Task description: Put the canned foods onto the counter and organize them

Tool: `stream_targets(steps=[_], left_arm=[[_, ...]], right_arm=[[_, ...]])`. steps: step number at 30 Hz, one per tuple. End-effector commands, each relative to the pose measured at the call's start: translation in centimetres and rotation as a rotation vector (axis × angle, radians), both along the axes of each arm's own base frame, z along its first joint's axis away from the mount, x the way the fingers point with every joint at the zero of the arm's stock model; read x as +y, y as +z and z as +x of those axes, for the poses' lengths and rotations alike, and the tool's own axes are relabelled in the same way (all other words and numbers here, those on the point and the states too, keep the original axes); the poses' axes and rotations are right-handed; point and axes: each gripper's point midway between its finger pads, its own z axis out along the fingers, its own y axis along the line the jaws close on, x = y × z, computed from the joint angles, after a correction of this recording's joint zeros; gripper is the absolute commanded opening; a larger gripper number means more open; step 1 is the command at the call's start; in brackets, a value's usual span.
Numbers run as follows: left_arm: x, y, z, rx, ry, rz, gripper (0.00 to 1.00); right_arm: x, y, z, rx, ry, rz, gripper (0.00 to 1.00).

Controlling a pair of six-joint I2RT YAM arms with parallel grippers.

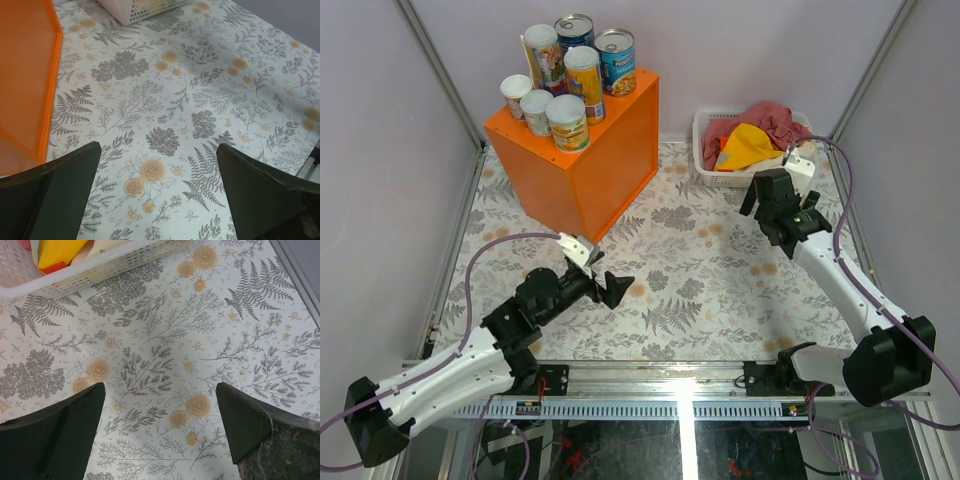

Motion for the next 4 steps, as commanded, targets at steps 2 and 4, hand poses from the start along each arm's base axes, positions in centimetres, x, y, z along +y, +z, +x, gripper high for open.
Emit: stream_targets(steps=[2, 4], left_arm=[[-1.23, 1.31, -0.19, -0.079, -0.064, -0.036, 1.0], [-1.36, 1.08, -0.12, -0.071, -0.064, -0.034, 1.0]], right_arm=[[0.14, 1.82, 0.27, -0.074, 0.053, -0.027, 1.0], [0.02, 1.99, 0.21, -0.083, 0.058, -0.036, 1.0]])
